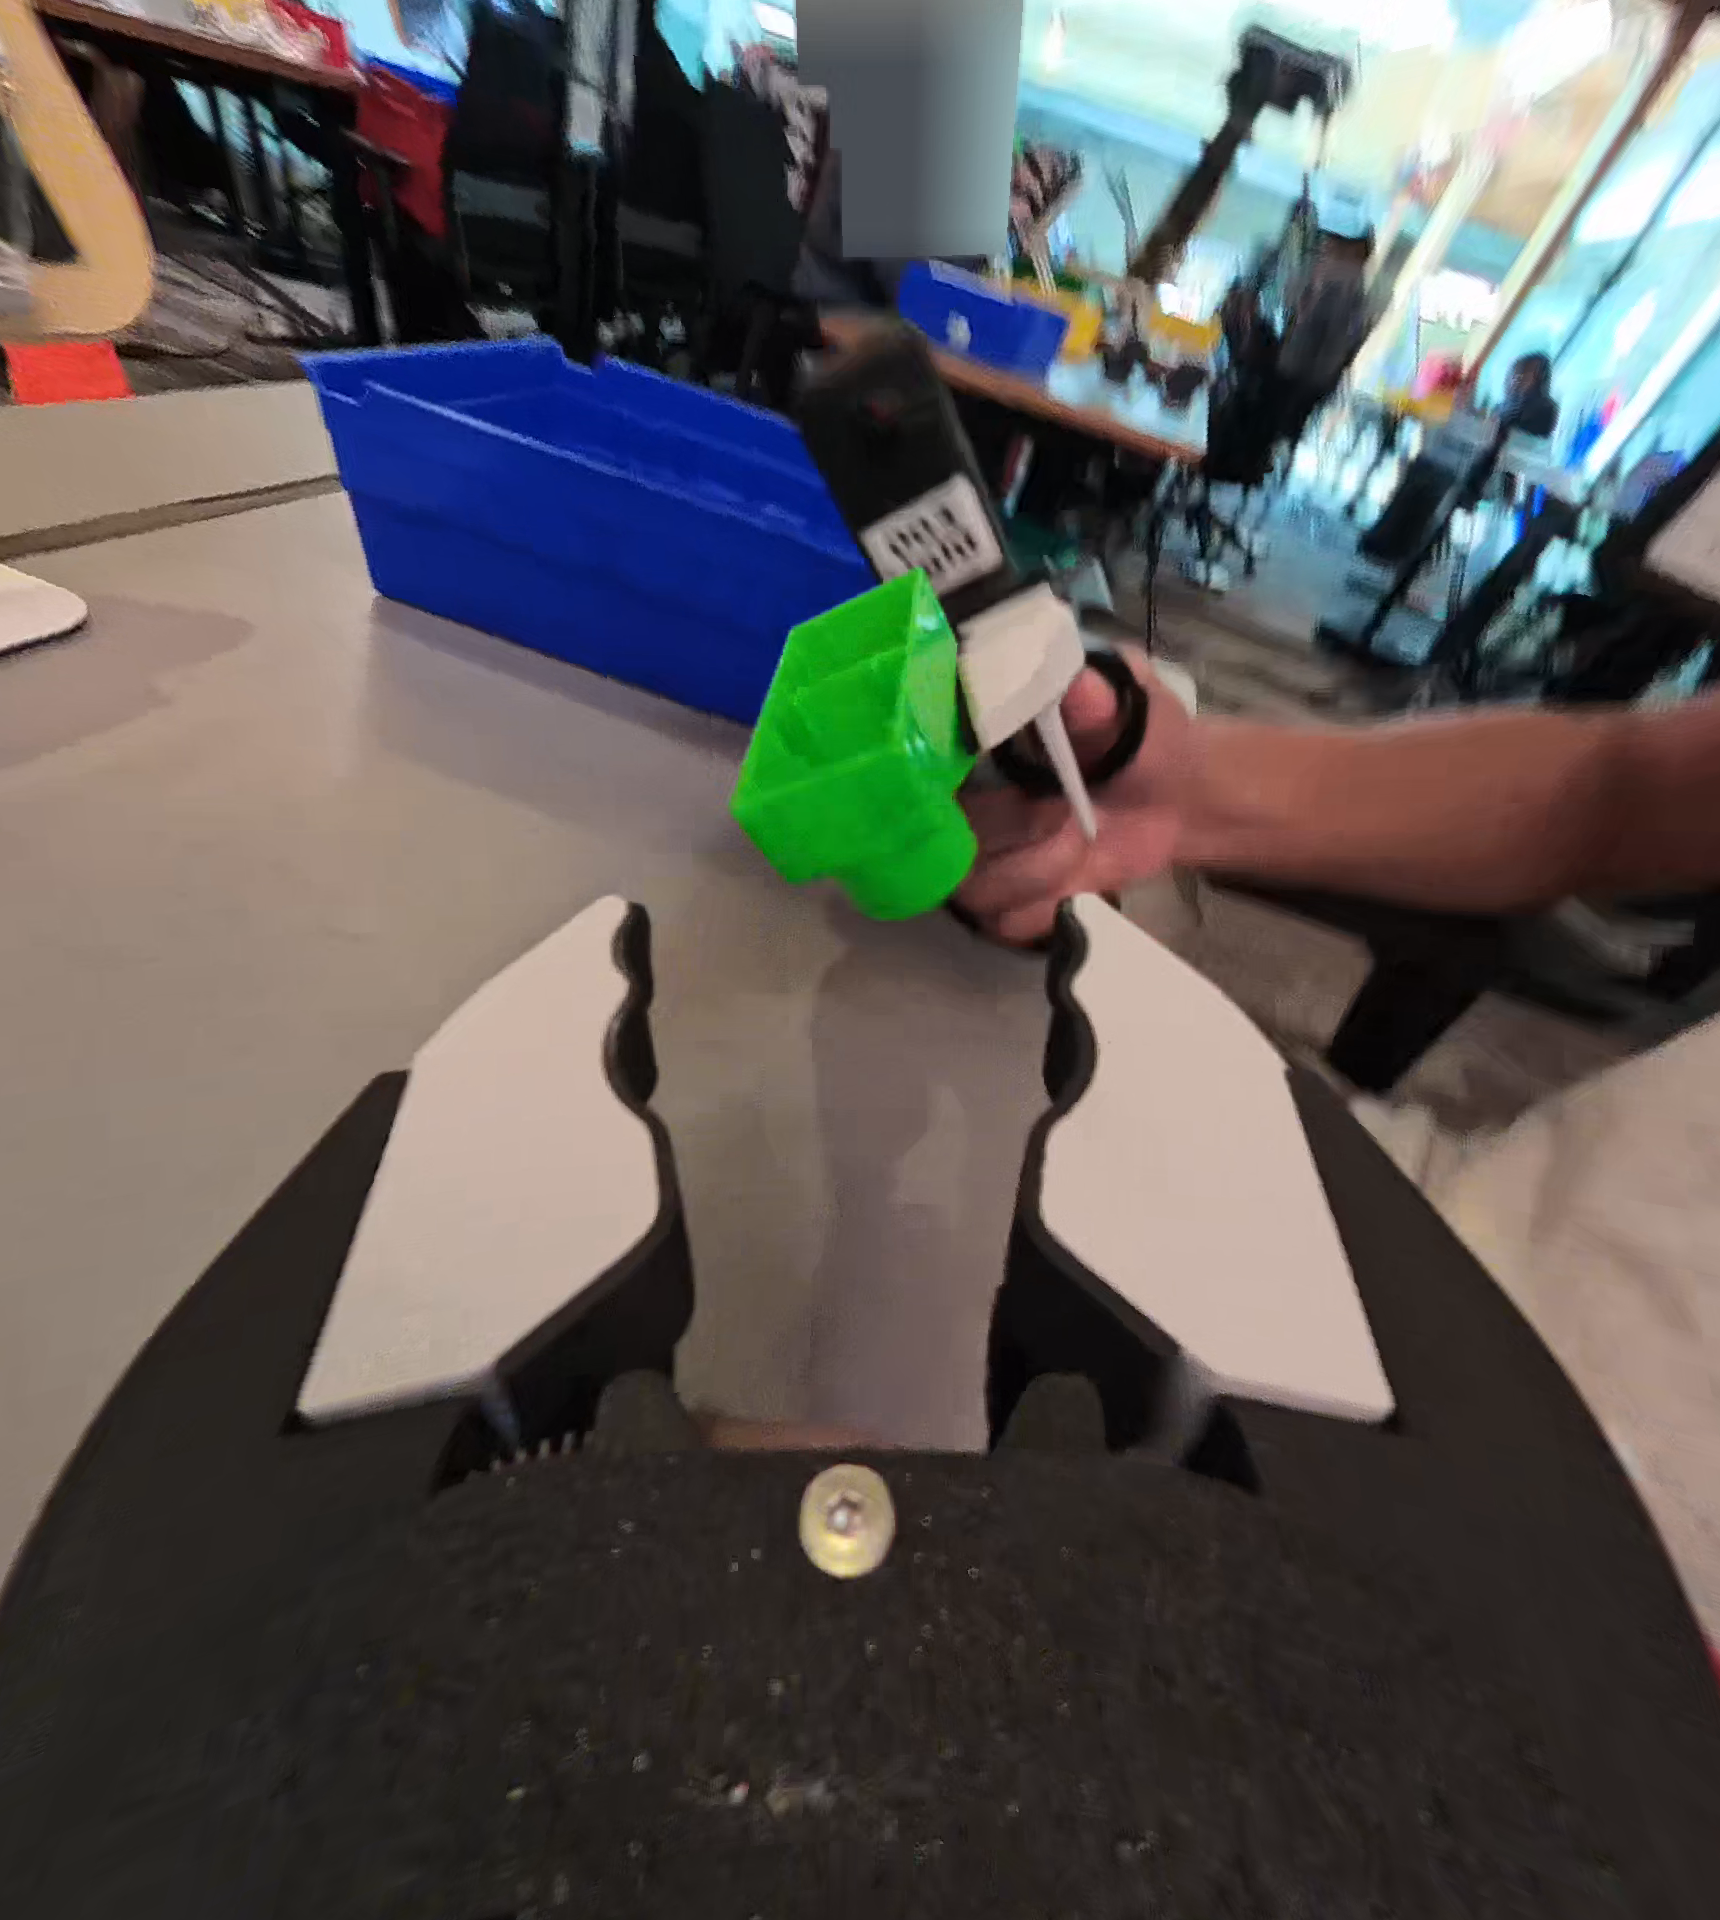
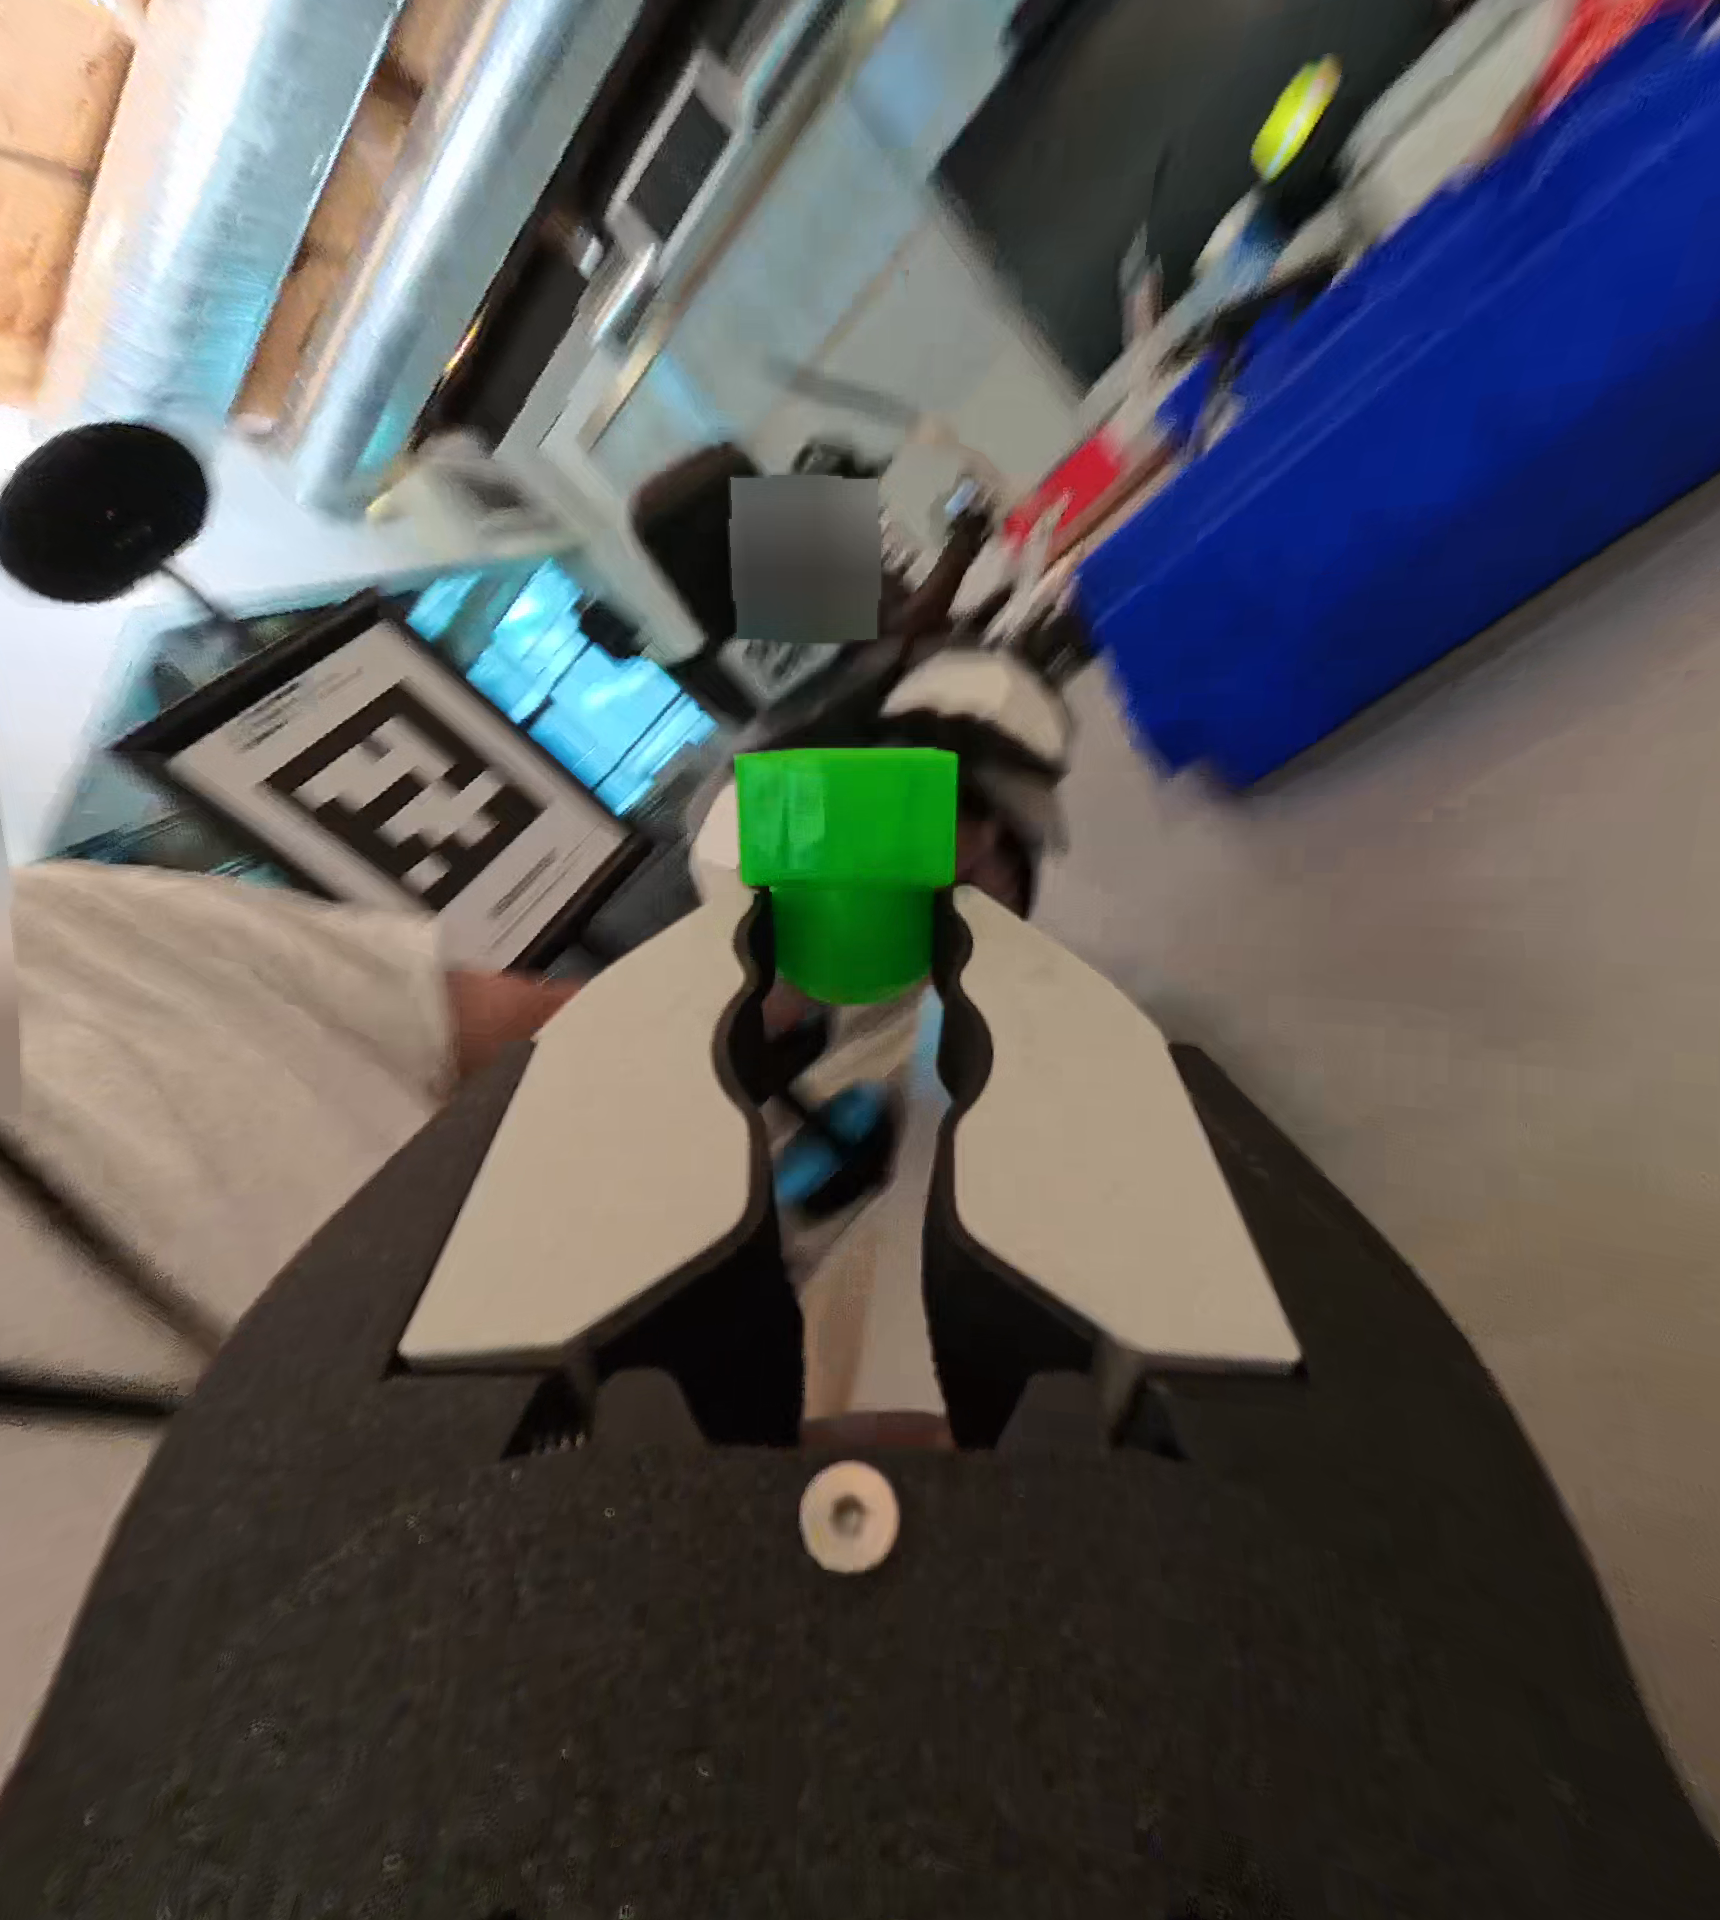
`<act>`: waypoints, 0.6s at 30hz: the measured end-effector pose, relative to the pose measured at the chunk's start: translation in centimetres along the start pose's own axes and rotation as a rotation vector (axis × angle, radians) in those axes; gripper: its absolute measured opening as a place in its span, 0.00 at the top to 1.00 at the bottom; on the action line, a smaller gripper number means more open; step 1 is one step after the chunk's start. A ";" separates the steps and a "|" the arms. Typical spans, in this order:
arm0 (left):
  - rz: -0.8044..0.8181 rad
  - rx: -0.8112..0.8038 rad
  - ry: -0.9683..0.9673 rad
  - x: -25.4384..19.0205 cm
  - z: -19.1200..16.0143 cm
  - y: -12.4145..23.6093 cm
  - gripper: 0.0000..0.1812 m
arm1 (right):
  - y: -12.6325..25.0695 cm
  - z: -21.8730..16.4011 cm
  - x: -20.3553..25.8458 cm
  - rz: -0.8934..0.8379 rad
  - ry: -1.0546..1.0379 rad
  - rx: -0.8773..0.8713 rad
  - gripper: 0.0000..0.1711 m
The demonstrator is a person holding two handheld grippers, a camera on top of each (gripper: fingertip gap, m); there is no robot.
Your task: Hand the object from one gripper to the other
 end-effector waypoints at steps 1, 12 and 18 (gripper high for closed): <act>-0.041 0.042 -0.031 -0.4 -0.4 0.2 0.58 | 0.0 -1.2 0.1 0.065 -0.090 0.117 0.83; -0.452 0.053 -0.109 -8.3 -0.1 -0.9 0.55 | -0.9 -6.4 2.2 0.348 -0.373 0.533 0.83; -0.423 0.073 -0.191 -8.9 -0.3 -1.2 0.48 | -0.9 -8.0 3.9 0.441 -0.339 0.640 0.83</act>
Point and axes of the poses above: each gripper's, where its closed fingertips meet, y back along the fingers, z out of its top, x = y × z across the jaws, the point moved 4 cm from there along y, back along the fingers, and after that the axes turned 7 degrees about -y, right-handed, at the moved point
